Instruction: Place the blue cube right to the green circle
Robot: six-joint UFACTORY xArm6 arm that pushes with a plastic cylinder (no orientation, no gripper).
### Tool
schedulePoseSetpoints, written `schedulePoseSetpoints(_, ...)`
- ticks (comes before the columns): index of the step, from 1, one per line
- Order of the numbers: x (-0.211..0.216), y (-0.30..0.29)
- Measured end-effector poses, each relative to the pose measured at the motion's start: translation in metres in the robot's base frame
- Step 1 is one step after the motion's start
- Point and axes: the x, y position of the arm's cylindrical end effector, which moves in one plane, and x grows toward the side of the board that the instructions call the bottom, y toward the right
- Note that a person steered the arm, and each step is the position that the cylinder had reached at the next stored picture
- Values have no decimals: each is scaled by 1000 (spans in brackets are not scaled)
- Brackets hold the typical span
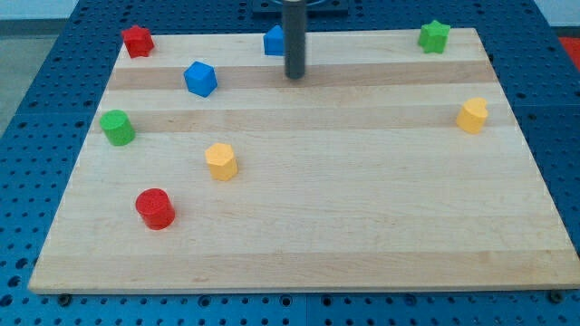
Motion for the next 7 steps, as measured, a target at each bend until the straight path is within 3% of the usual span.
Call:
schedulePoseSetpoints(2,0,-63)
schedulePoseSetpoints(4,-14,-94)
schedulePoseSetpoints(7,-2,-135)
